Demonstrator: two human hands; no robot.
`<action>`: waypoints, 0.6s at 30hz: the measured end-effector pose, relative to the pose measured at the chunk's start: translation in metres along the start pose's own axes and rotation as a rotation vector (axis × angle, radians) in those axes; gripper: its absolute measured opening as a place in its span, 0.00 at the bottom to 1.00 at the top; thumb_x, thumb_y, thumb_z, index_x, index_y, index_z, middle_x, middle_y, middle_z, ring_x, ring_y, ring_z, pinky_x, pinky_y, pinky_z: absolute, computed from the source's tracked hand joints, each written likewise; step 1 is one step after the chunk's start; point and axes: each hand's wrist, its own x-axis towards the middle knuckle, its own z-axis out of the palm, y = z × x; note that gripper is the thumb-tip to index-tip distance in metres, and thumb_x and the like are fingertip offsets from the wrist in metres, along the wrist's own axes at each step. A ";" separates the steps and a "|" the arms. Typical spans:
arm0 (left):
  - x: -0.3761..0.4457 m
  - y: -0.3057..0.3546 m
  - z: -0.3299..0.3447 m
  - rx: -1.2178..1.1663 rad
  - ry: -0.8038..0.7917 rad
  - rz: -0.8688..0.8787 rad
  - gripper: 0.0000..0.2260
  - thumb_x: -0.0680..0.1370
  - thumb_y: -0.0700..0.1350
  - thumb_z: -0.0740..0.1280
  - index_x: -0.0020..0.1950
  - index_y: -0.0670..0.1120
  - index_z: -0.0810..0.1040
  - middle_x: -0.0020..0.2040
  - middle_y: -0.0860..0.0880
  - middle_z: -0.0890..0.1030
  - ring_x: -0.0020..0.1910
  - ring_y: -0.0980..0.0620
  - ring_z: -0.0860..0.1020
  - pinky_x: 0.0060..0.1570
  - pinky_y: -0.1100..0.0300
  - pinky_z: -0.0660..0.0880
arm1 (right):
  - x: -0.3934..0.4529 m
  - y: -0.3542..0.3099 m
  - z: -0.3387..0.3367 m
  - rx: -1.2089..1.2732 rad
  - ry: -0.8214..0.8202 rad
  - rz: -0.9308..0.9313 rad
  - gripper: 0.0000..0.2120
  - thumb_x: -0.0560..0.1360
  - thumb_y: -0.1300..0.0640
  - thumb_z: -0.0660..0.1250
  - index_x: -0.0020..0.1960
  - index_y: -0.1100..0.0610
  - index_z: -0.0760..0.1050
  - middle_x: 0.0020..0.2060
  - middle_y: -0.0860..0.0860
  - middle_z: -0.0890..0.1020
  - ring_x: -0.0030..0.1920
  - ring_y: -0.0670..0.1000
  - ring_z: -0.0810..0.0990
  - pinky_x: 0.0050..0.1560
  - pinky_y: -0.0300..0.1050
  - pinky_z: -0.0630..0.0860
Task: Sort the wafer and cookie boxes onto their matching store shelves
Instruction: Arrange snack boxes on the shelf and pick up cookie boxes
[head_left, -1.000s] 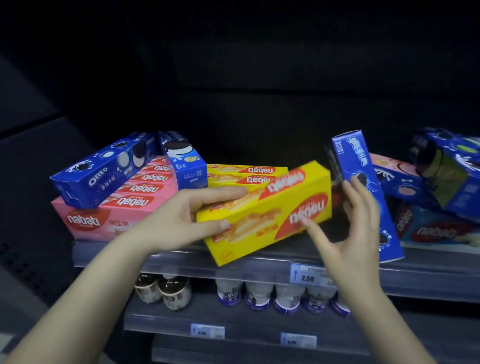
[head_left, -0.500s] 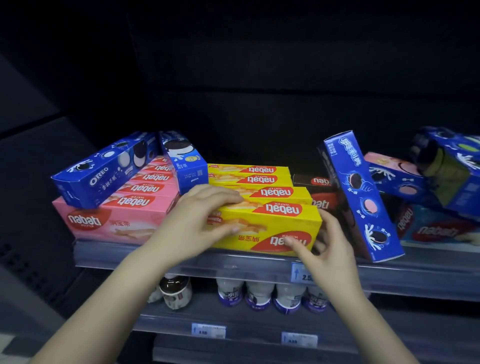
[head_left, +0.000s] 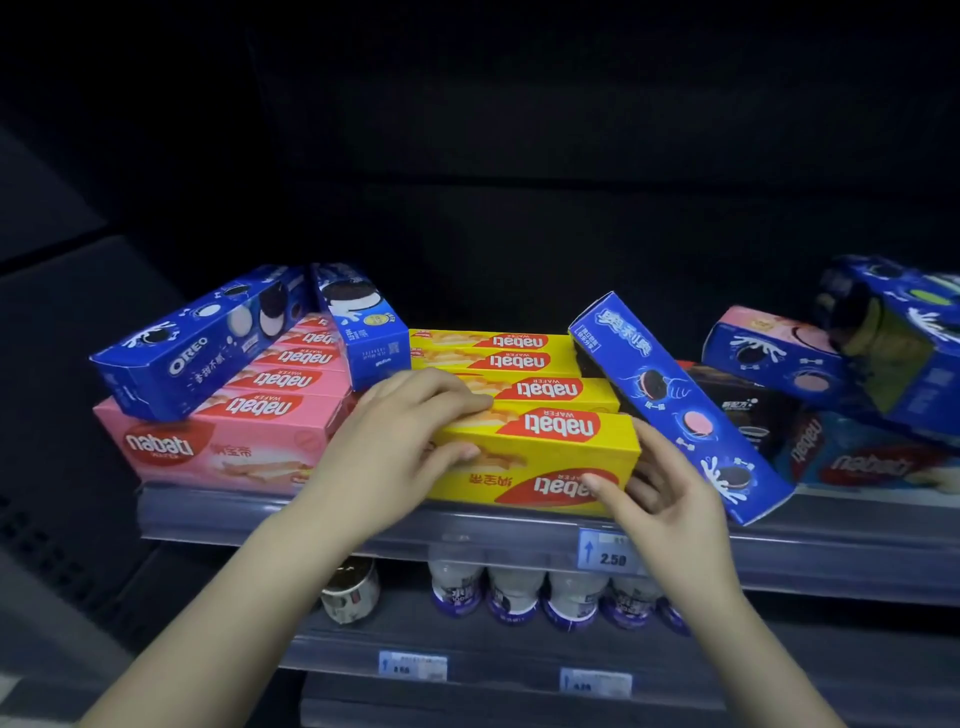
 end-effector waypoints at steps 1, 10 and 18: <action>0.000 -0.002 0.001 -0.015 0.006 -0.019 0.19 0.74 0.56 0.63 0.63 0.52 0.77 0.57 0.54 0.77 0.58 0.52 0.73 0.59 0.52 0.72 | 0.000 0.000 0.003 -0.039 0.025 -0.007 0.28 0.66 0.53 0.75 0.65 0.42 0.73 0.58 0.44 0.80 0.60 0.44 0.80 0.59 0.43 0.78; -0.004 -0.006 0.008 0.126 -0.151 0.031 0.32 0.71 0.44 0.74 0.73 0.51 0.66 0.75 0.53 0.66 0.74 0.51 0.63 0.73 0.51 0.55 | 0.001 0.005 0.008 -0.041 0.060 -0.024 0.28 0.71 0.57 0.72 0.69 0.44 0.71 0.59 0.43 0.81 0.61 0.42 0.79 0.58 0.41 0.78; -0.001 0.001 0.003 0.110 -0.096 -0.112 0.28 0.71 0.59 0.70 0.68 0.49 0.72 0.71 0.51 0.72 0.70 0.48 0.69 0.70 0.50 0.64 | 0.006 0.002 0.017 -0.175 0.034 -0.040 0.28 0.71 0.56 0.74 0.66 0.39 0.70 0.56 0.38 0.80 0.57 0.36 0.79 0.54 0.35 0.79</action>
